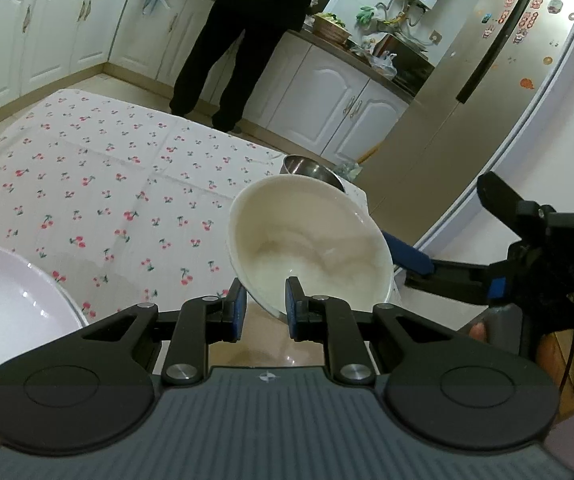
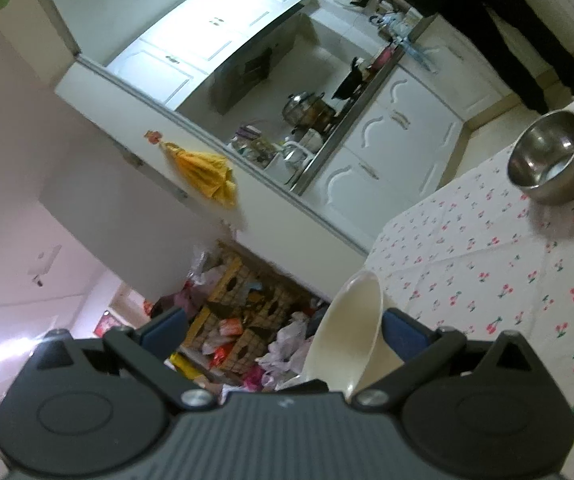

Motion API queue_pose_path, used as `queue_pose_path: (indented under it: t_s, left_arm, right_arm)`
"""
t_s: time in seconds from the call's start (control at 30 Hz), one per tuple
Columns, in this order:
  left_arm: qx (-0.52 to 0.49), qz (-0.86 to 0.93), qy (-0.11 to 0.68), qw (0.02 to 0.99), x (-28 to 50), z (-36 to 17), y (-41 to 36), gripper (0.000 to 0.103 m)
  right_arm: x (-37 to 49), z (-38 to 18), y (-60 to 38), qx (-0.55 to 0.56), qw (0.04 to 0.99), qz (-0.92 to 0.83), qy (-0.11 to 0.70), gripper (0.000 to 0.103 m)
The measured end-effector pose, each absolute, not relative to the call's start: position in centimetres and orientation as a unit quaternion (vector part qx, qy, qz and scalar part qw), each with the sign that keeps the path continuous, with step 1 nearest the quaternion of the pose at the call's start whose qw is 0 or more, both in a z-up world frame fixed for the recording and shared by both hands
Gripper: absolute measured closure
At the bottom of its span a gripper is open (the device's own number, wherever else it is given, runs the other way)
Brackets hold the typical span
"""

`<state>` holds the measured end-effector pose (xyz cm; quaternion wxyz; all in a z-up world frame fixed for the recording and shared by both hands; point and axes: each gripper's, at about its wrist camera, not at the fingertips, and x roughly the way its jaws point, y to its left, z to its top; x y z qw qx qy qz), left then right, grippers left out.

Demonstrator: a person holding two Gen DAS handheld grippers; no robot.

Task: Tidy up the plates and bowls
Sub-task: 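Lower the second bowl into the first cream bowl and open the left gripper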

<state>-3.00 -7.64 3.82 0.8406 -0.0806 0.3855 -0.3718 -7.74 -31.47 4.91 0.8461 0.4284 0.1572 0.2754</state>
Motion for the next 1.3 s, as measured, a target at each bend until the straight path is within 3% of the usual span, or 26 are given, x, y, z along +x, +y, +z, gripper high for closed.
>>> queue_pose_path:
  t_s: [0.47, 1.3]
  left_arm:
    - [-0.088, -0.37, 0.415, 0.826, -4.3, 2.5, -6.4, 0.084]
    - [-0.066, -0.372, 0.439, 0.815, -5.5, 1.5, -6.1, 0.08]
  right_arm:
    - [-8.6, 5.3, -29.9, 0.36, 0.852, 0.333, 0.184, 0.0]
    - [-8.9, 4.0, -30.3, 0.347, 0.854, 0.32, 0.22, 0.0]
